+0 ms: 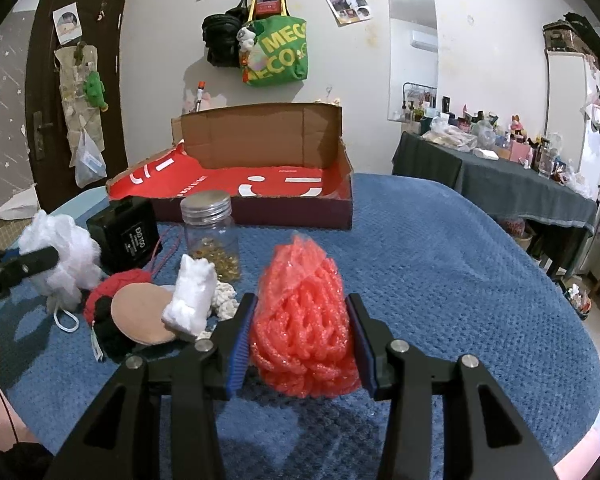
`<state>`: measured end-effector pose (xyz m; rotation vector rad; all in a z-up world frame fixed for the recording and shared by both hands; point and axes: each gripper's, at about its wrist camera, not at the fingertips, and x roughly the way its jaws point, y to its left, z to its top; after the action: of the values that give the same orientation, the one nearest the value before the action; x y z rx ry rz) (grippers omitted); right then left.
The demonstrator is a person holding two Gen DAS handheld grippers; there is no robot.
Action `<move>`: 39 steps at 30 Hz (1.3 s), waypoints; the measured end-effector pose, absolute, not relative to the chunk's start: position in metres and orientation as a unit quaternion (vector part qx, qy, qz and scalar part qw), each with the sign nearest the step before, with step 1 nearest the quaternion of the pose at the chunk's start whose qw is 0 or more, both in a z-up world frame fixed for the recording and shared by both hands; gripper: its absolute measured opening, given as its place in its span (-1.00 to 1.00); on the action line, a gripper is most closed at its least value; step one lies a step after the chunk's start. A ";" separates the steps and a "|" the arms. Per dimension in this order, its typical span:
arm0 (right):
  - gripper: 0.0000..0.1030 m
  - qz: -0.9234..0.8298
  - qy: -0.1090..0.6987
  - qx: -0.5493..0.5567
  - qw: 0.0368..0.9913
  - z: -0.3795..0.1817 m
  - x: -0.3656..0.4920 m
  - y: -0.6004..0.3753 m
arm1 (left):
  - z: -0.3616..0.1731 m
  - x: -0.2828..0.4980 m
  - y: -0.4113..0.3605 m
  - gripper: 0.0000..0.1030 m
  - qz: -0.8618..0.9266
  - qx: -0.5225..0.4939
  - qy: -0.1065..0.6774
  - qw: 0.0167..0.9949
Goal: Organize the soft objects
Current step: 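Carry both puffs into the red box and open both tools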
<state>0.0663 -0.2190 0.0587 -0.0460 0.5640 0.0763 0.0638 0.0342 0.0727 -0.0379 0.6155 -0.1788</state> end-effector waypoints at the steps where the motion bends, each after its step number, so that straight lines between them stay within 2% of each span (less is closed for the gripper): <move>1: -0.08 0.037 0.279 -0.025 0.959 0.059 0.067 -0.219 | 0.075 0.063 0.037 -0.22 -0.087 -0.018 0.304 0.949; 7: -0.08 0.038 0.301 -0.067 0.950 0.066 0.086 -0.223 | 0.090 0.074 0.053 -0.22 -0.091 0.008 0.322 0.942; 17: -0.08 0.090 0.351 -0.119 0.924 0.073 0.144 -0.225 | 0.098 0.134 0.074 -0.22 -0.119 0.058 0.361 0.923; 32: -0.08 0.188 0.374 -0.109 0.902 0.100 0.215 -0.204 | 0.132 0.213 0.063 -0.22 -0.191 0.082 0.341 0.917; 39: -0.08 0.230 0.385 -0.070 0.891 0.115 0.265 -0.182 | 0.145 0.257 0.041 -0.22 -0.232 0.057 0.339 0.910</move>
<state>0.2647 -0.1822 0.1146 -0.1458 0.7985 0.4780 0.2574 0.0412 0.1452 0.1167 0.6987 -0.4784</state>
